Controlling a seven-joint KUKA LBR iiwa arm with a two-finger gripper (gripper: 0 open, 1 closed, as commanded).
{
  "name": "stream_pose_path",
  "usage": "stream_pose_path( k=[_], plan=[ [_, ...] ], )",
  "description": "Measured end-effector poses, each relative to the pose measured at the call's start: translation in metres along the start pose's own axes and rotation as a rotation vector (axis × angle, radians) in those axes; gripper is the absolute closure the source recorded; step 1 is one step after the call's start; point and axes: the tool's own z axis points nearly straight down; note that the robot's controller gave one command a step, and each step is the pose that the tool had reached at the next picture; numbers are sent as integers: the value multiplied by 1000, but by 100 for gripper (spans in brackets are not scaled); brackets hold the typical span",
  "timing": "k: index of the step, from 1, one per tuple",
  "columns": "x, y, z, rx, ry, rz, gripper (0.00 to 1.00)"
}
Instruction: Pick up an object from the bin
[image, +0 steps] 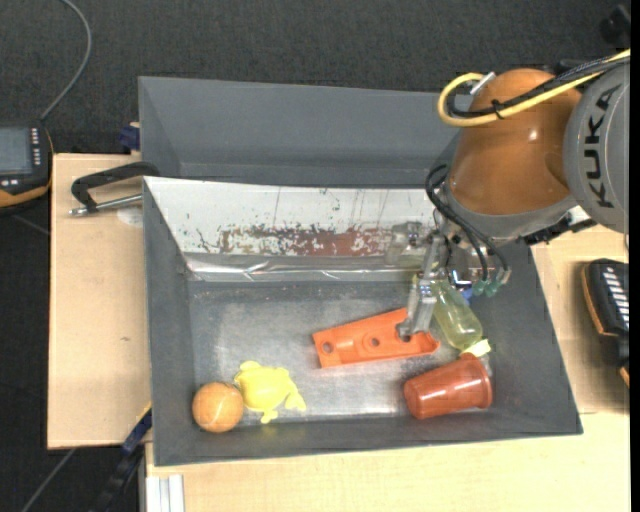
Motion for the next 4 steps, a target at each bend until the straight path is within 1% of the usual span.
stream_pose_path(
  k=[1, 2, 3, 4],
  plan=[
    [-1, 0, -5, 0, -9, 0, 0],
    [22, -14, 49, 0, -10, -10, 0],
    [22, -20, 94, 0, -9, -45, 0],
    [17, -19, 124, -1, -11, -141, 0]
  ],
)
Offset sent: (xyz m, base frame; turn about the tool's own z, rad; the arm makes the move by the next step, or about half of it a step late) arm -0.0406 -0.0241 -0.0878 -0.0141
